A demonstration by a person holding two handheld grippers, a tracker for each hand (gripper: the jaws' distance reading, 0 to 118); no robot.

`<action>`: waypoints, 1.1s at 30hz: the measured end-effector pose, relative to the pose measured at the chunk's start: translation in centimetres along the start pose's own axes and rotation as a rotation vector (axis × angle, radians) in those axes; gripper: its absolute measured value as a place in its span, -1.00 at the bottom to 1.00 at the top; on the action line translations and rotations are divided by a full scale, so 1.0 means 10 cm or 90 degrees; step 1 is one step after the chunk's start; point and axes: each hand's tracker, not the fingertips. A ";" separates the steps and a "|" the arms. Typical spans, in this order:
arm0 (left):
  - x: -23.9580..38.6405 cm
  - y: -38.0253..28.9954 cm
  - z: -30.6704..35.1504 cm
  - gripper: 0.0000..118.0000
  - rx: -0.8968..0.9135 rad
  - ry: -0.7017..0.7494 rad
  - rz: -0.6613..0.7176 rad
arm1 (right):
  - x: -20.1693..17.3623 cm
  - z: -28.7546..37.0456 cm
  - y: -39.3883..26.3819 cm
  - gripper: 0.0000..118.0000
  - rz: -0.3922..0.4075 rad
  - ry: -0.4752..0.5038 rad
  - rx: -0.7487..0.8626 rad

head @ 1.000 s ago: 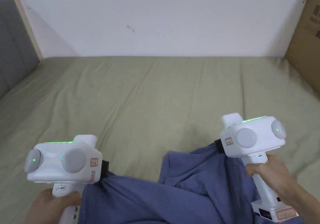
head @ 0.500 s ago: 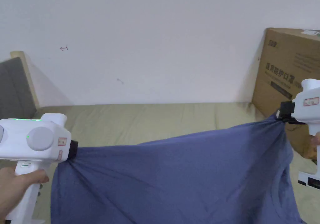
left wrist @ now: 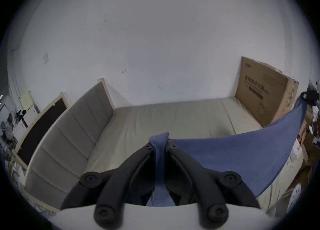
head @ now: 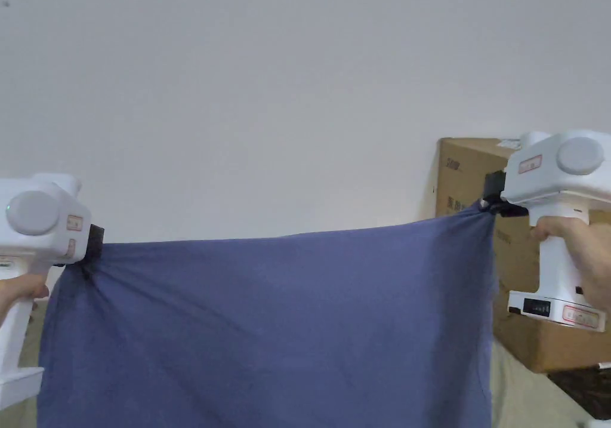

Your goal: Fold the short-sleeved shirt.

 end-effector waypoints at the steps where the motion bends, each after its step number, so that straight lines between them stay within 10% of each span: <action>1: 0.00 0.15 -0.03 -0.86 0.014 0.005 -0.001 | -0.06 -0.06 0.15 -0.91 -0.002 0.003 0.005; 17: -0.08 1.81 -0.34 -0.86 0.224 0.093 0.021 | -0.70 -0.25 1.76 -0.91 -0.014 0.026 0.168; 23: 0.12 1.24 -1.00 -0.86 0.224 0.122 -0.006 | -0.64 -0.91 1.21 -0.91 0.035 -0.005 0.098; 33: 0.55 -0.89 -2.96 -0.86 -0.108 0.081 -0.024 | 0.01 -2.87 -0.97 -0.91 -0.019 -0.078 -0.197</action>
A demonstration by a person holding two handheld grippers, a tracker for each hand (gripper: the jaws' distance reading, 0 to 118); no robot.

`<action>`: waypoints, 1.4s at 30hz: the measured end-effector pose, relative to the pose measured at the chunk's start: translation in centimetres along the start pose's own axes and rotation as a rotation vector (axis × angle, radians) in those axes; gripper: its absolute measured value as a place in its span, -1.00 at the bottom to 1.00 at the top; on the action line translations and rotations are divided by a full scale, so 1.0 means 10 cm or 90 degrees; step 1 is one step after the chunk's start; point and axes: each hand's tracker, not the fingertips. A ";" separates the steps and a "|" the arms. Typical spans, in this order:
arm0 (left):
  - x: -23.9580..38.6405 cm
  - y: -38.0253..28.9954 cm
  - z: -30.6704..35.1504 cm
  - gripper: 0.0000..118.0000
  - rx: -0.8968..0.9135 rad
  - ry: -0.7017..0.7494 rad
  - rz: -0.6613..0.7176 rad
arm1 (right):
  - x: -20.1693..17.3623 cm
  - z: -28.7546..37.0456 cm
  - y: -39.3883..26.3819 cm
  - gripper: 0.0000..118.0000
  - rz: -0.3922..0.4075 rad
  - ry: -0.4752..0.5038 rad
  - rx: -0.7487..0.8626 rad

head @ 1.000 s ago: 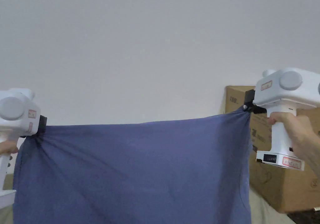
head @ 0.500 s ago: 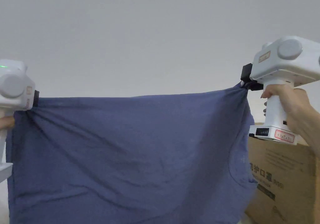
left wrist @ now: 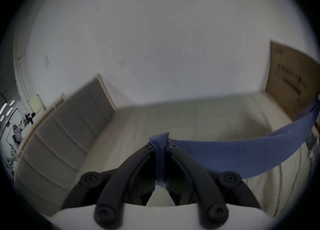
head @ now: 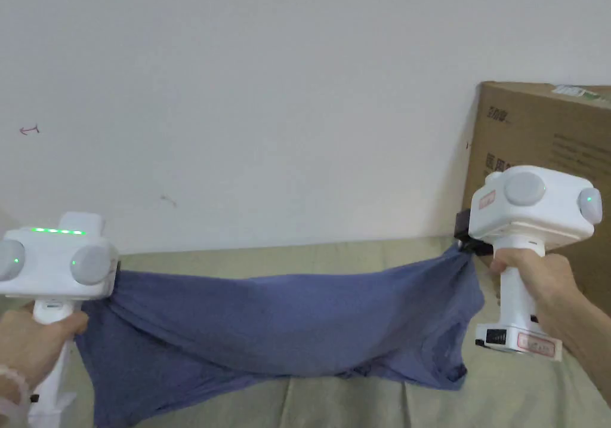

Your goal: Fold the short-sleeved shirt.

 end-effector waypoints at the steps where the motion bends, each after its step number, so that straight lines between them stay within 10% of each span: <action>1: 0.08 -0.19 -0.09 -0.86 -0.032 -0.005 0.000 | 0.06 -0.19 -0.17 -0.91 -0.001 0.000 -0.029; 9: 0.16 -1.35 -0.46 -0.86 -0.165 -0.036 -0.005 | 0.48 -0.82 -1.23 -0.91 -0.008 -0.032 -0.158; 37: -0.94 -4.13 2.66 -0.84 -0.177 -0.107 -0.035 | 1.39 2.37 -4.46 -0.91 0.044 -0.017 -0.221; 40: -0.95 -4.12 2.74 -0.05 -0.173 -0.101 -0.021 | 1.38 2.41 -4.41 -0.84 0.040 -0.018 -0.201; 42: -1.01 -4.08 2.76 0.35 -0.174 -0.112 -0.007 | 1.32 2.43 -4.35 0.01 0.066 -0.035 -0.187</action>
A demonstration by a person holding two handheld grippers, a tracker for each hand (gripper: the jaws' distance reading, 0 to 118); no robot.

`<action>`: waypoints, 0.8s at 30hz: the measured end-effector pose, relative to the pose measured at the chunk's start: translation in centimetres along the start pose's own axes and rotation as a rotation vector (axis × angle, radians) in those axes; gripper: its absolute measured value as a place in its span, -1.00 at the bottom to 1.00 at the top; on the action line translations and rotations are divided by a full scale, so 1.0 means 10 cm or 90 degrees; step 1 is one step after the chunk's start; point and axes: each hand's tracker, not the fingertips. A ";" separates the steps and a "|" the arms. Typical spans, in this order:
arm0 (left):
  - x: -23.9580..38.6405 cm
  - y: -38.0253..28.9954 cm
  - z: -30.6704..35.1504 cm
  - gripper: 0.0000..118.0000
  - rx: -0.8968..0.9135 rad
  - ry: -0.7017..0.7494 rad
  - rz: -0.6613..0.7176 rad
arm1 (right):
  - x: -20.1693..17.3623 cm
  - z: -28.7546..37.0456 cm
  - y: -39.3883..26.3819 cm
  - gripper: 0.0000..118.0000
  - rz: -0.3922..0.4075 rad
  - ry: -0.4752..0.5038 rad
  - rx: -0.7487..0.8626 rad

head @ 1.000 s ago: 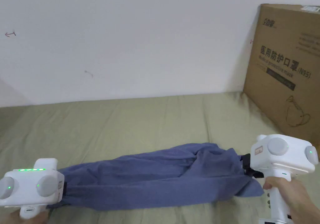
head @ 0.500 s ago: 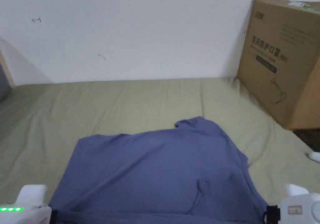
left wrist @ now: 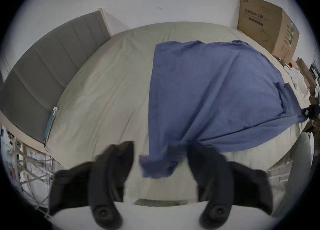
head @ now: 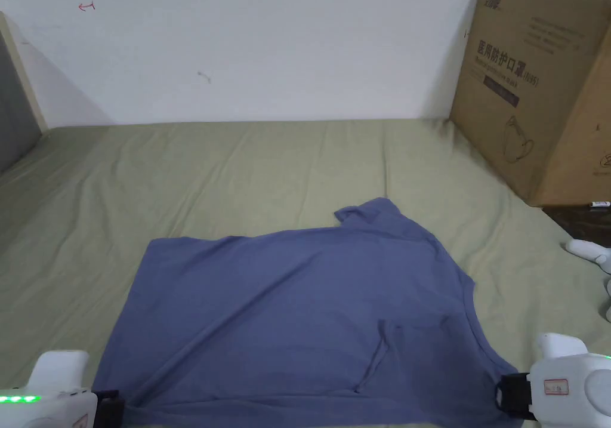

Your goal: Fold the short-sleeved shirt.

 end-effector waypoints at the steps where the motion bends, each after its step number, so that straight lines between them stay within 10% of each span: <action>1: -0.02 0.02 0.05 0.35 0.001 -0.013 0.011 | -0.03 0.03 0.03 0.41 0.018 -0.013 0.011; 5: -0.07 0.21 0.22 0.27 0.035 -0.052 0.070 | -0.20 0.22 0.28 0.50 0.041 0.018 0.056; 7: -0.06 0.33 0.28 -0.44 0.050 -0.077 0.093 | -0.32 0.27 0.42 0.34 0.042 0.047 0.088; 9: 0.00 0.43 0.26 -1.00 0.050 -0.099 0.101 | -0.43 0.30 0.53 -0.67 0.046 0.050 0.110; 10: 0.03 0.45 0.23 -1.00 0.044 -0.089 0.104 | -0.50 0.29 0.54 -0.92 0.047 0.042 0.118; 24: 0.27 1.02 -0.65 -1.00 -0.028 -0.114 0.096 | -1.15 -0.57 1.04 -1.00 0.119 0.042 0.083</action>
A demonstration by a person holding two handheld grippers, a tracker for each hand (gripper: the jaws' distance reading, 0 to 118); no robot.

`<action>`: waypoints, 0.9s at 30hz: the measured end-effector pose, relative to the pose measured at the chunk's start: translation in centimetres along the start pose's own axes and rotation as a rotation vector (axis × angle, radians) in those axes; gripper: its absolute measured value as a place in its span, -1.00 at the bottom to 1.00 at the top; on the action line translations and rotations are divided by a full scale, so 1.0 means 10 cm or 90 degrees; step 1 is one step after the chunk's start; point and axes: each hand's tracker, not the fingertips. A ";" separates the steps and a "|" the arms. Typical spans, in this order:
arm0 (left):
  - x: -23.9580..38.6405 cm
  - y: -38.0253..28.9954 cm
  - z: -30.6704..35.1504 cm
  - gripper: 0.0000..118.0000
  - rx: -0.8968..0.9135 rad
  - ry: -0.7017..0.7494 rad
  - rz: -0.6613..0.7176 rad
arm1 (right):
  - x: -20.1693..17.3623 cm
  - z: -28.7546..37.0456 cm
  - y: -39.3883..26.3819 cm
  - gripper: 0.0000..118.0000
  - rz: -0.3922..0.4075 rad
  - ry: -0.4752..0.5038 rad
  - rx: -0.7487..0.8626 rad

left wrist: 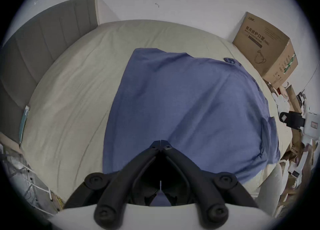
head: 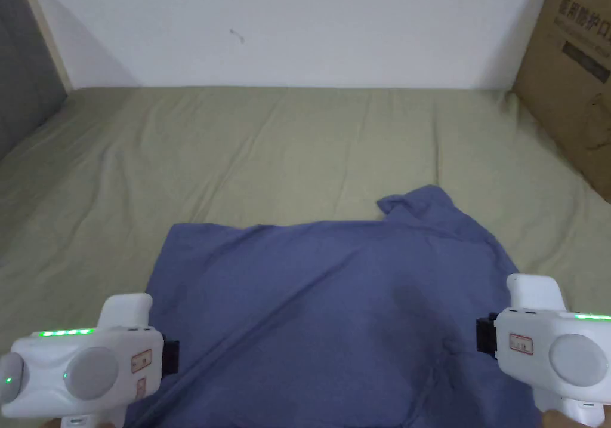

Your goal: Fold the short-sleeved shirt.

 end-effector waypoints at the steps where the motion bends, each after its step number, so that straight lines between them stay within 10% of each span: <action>1: 0.00 0.12 -0.08 -1.00 -0.001 0.003 -0.003 | -0.03 -0.08 0.06 -1.00 0.000 0.001 -0.001; 13: -0.30 1.94 -1.33 -1.00 -0.010 0.089 -0.026 | -0.05 -0.60 0.22 -1.00 -0.007 0.035 -0.031; 17: -0.37 2.27 -1.57 0.42 -0.021 0.106 -0.027 | 0.03 -0.64 0.21 -1.00 -0.028 0.036 -0.029; 27: -0.47 2.17 -2.15 0.40 -0.086 0.088 0.045 | 0.14 -0.73 0.20 -1.00 -0.023 0.017 -0.040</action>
